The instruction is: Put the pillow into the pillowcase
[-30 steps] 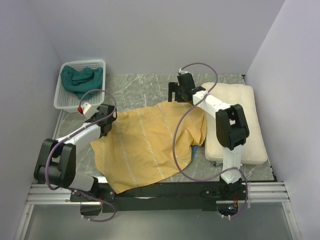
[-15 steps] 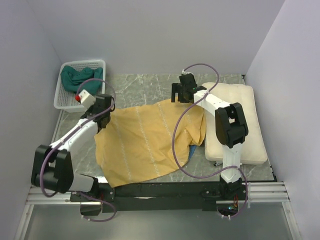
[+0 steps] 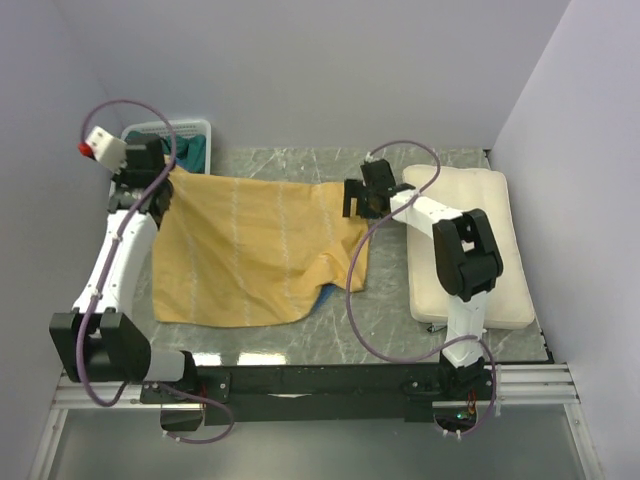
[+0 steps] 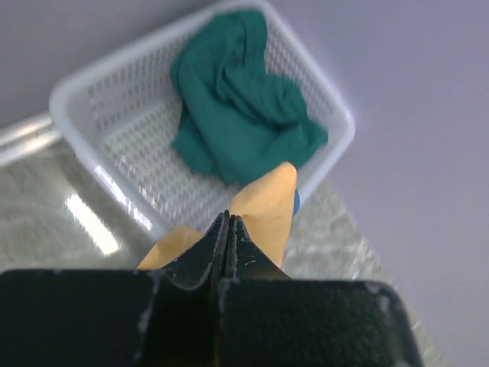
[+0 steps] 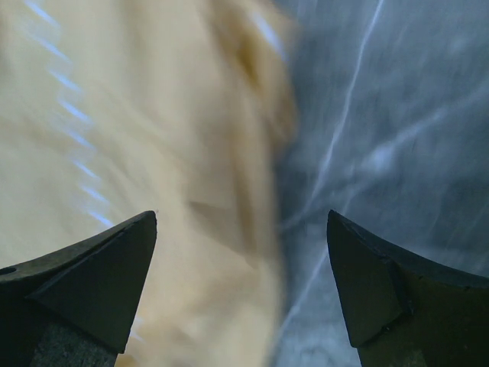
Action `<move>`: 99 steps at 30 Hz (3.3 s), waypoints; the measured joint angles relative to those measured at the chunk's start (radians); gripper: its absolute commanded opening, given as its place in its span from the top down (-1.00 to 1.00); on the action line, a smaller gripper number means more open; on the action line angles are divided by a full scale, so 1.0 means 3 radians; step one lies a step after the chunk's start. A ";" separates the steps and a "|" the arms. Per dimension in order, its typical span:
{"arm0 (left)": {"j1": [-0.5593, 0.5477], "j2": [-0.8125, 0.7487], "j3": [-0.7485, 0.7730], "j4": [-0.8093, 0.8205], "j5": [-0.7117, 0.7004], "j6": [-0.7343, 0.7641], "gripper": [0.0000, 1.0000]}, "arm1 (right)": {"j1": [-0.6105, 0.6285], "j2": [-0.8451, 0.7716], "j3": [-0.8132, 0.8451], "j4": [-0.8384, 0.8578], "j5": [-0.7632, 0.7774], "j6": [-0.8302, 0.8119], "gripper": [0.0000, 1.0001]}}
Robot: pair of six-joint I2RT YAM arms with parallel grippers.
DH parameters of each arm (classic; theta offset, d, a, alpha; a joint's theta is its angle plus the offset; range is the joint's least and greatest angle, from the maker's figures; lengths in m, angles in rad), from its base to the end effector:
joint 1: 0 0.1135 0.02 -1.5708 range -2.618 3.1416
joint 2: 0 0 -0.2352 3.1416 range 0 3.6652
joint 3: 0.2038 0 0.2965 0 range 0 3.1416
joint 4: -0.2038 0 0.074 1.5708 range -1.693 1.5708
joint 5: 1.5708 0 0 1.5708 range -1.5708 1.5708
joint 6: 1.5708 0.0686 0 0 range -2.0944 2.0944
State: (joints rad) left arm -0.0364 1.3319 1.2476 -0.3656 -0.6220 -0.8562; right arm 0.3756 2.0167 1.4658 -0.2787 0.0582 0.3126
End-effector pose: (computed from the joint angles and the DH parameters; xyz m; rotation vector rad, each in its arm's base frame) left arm 0.3768 0.0263 0.3209 -1.1052 1.5849 0.0361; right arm 0.4633 0.1784 0.1197 -0.0487 2.4131 0.2502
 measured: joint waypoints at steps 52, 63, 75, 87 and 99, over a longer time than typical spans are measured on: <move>-0.2780 0.1258 -0.0395 -0.0048 0.0769 0.0698 0.26 | 0.0203 -0.0641 -0.1251 0.0799 -0.0567 0.0935 -0.47; -0.2799 0.1279 -0.0420 -0.0041 0.0928 0.0782 -0.19 | 0.0315 -0.0296 -0.1019 0.0879 -0.0587 0.1002 -0.21; -0.2893 0.1353 -0.0451 -0.0085 0.0890 0.0698 0.98 | 0.0318 -0.0291 -0.1007 0.0870 -0.0567 0.1041 0.67; -0.2883 0.0221 -0.0247 -0.0385 0.1258 0.0712 0.99 | 0.0317 -0.0543 -0.0743 0.0498 -0.0295 0.0844 0.81; -0.2752 -0.0305 -0.0612 -0.0413 0.1756 0.0722 0.98 | 0.0336 -0.1259 -0.0952 0.0340 0.0027 0.0621 0.78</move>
State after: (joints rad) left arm -0.8619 1.2404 1.0641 -0.4896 -0.0952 -0.6395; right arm 0.4763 1.6390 1.1801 -0.1768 0.0662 0.4988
